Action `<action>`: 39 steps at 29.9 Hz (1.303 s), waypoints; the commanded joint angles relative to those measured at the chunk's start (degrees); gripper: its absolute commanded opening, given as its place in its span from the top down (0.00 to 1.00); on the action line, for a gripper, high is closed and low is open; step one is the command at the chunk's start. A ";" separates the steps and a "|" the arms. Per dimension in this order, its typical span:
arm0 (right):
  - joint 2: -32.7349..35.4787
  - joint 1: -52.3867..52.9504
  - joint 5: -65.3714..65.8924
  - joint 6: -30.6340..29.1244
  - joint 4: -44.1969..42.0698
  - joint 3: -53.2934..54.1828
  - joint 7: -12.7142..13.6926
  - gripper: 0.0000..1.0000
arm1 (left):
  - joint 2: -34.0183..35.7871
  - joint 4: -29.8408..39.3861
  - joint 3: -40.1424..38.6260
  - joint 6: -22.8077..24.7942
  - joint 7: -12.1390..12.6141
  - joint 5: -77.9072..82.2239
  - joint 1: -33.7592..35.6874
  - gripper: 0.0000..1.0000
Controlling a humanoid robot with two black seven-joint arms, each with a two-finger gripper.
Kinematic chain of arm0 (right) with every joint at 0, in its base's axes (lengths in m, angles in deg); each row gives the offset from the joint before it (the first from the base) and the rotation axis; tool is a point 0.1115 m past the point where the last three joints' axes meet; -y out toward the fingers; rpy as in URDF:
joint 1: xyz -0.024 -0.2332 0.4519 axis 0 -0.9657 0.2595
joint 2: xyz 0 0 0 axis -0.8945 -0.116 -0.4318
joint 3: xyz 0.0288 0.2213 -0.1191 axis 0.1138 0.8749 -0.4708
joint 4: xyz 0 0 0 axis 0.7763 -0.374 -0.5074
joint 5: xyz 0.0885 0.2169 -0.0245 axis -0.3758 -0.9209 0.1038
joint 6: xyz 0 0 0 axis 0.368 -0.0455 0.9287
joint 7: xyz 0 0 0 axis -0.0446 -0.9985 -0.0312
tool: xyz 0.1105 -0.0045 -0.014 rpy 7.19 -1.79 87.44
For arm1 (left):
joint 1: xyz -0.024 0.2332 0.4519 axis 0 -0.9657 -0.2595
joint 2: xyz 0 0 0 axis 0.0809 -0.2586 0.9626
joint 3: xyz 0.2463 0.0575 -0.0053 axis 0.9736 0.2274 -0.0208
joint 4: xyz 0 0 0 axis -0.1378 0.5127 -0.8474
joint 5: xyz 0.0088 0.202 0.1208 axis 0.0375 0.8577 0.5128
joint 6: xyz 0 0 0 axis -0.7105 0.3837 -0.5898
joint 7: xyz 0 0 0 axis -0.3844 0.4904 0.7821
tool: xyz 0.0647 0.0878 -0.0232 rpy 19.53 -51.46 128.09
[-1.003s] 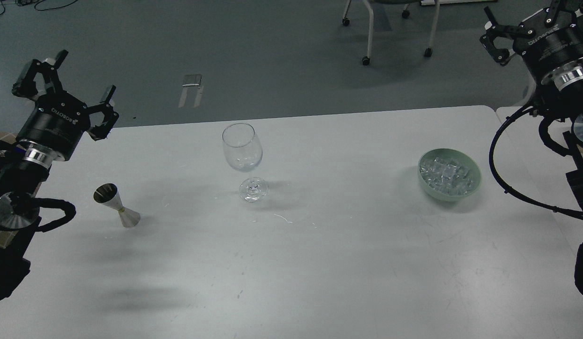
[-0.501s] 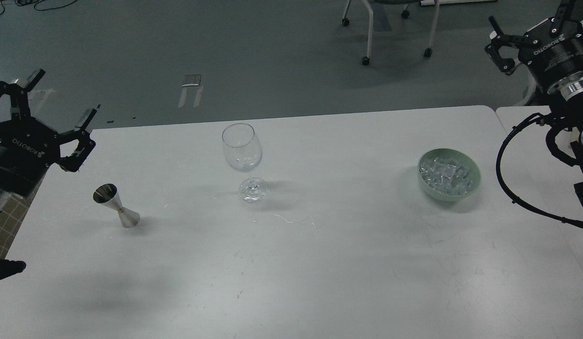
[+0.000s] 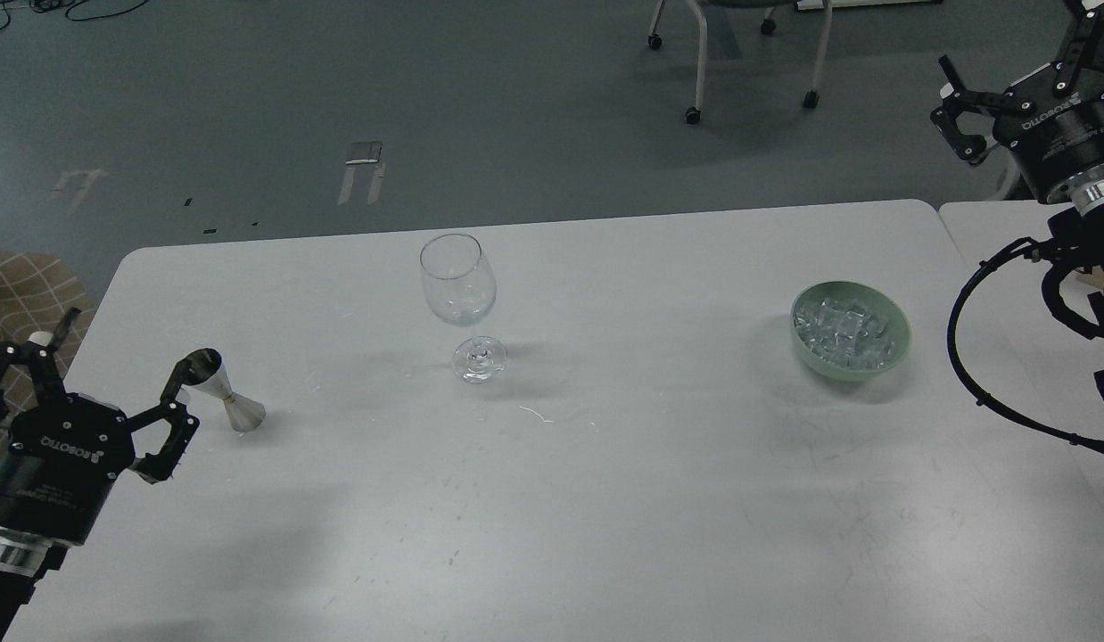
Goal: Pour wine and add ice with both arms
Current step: 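Position the open left gripper around the metal jigger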
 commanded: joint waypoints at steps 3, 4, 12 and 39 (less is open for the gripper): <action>-0.42 -1.85 0.00 0.14 1.74 0.23 0.01 0.00 | -4.05 0.05 2.57 0.00 1.28 0.72 0.14 0.02; -0.42 -1.94 0.00 0.14 1.74 0.23 -0.07 0.00 | -4.75 -0.04 2.83 0.00 1.45 0.63 0.32 0.02; 0.02 -2.47 0.00 0.14 2.00 0.31 -0.07 0.00 | -6.16 -0.04 4.50 -0.49 2.59 -0.25 0.67 0.03; 0.19 -3.52 0.09 0.66 2.97 0.75 -0.16 0.00 | -13.72 -0.74 -0.76 -6.46 14.02 -21.78 1.99 0.17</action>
